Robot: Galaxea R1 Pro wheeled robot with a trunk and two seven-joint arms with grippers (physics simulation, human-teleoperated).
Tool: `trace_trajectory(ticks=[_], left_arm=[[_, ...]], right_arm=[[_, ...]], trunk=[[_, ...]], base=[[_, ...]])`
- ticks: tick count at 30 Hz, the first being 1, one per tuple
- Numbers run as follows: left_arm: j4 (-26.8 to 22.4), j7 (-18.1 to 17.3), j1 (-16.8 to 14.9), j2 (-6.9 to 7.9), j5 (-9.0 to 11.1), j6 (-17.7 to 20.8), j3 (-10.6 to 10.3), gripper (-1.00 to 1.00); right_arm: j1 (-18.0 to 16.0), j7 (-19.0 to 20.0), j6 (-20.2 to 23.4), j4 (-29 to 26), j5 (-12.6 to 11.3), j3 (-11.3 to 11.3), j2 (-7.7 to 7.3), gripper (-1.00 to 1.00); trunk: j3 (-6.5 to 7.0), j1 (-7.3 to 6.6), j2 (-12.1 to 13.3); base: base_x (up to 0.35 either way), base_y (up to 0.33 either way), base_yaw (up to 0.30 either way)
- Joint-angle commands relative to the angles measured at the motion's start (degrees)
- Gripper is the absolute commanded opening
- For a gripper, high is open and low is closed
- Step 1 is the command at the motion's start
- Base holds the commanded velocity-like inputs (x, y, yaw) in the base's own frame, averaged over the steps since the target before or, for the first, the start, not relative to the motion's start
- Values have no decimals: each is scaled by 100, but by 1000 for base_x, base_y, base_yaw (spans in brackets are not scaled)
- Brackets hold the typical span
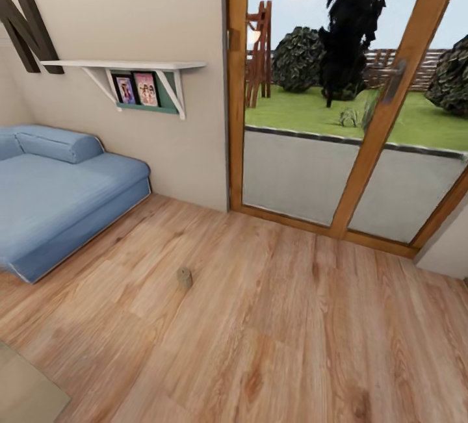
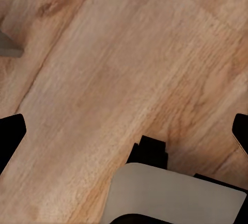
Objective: Place each of the two pumpkins and all three candles from the living room inside a cabinet in the living room (use any cabinet), then make sure every cabinet is closed, and position the cauldron so it is next to a table in the living room.
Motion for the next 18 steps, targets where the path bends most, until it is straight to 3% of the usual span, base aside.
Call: trace_trajectory(ticks=[1,18], left_arm=[[0,-1,0,0,0,1,0,100],[1,-1,0,0,0,0,0,100]], right_arm=[[2,0,-1,0,0,0,0,100],[5,0,-1,0,3,0,0,100]], trunk=[[0,0,0],[0,0,0]], base=[[328,6,276],[328,1,267]])
